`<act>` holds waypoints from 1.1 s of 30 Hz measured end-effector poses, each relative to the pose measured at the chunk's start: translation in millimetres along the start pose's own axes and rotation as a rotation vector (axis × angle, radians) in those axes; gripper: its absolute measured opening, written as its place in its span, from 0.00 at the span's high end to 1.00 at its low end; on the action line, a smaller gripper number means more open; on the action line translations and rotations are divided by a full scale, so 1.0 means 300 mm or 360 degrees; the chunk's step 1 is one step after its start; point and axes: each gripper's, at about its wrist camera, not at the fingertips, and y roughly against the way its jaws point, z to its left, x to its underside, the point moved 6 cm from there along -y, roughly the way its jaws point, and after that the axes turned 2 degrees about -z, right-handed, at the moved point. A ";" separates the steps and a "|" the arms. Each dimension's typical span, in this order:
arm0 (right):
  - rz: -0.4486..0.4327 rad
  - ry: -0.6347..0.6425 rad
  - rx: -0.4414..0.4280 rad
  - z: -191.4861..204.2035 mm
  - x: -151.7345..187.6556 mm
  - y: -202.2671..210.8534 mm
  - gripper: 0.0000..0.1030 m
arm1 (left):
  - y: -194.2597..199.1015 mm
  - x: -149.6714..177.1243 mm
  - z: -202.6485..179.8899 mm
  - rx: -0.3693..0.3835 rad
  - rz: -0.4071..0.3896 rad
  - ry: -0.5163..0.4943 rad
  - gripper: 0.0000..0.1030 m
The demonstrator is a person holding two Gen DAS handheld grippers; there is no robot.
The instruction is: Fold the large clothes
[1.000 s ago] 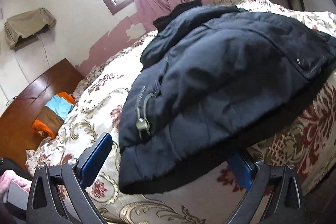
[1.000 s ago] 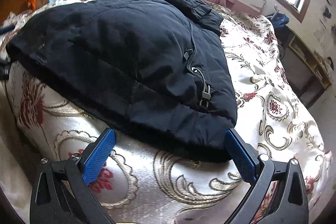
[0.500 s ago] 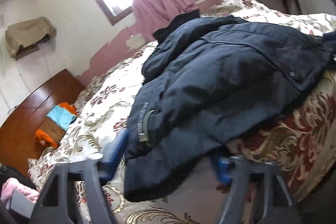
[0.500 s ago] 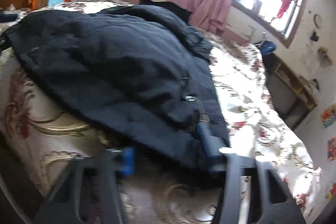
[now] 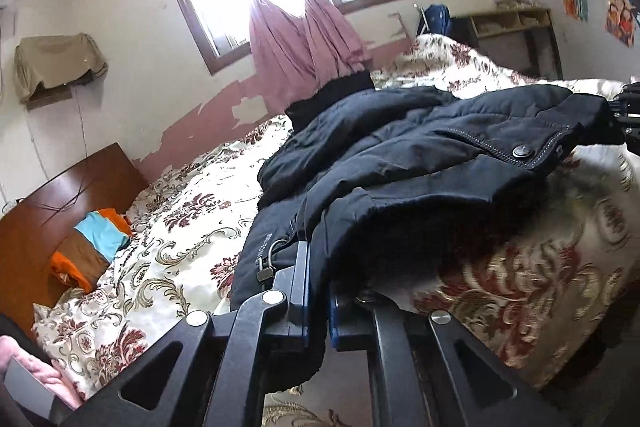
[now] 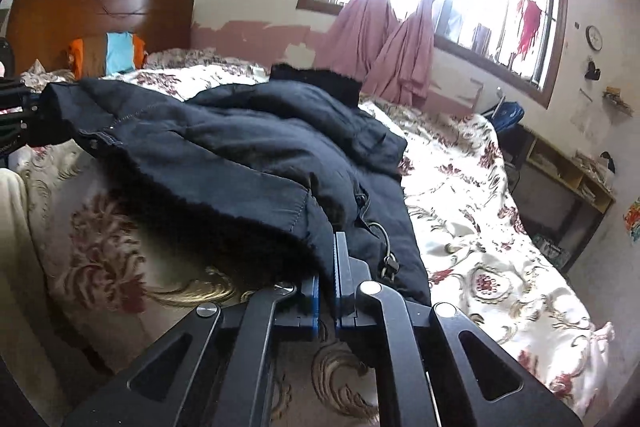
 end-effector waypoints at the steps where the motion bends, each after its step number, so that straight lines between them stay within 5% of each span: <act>1: -0.0004 -0.0005 -0.0003 -0.001 -0.001 0.028 0.96 | 0.020 0.000 0.004 0.0012 -0.0002 0.0018 0.93; 9: -0.0041 -0.0075 -0.0025 0.004 -0.043 0.380 0.97 | 0.304 -0.066 0.060 0.0102 -0.0038 0.0158 0.94; 16: -0.0290 -0.0034 0.0057 -0.094 -0.266 0.476 0.97 | 0.410 -0.267 0.152 0.0061 -0.0290 0.0161 0.94; 23: -0.0480 0.0003 0.0198 -0.197 -0.565 0.234 0.97 | 0.208 -0.531 0.233 -0.0072 -0.0537 0.0140 0.94; 33: -0.0372 0.0062 0.0248 -0.265 -0.877 -0.413 0.97 | -0.361 -0.810 0.303 -0.0184 -0.0436 0.0149 0.94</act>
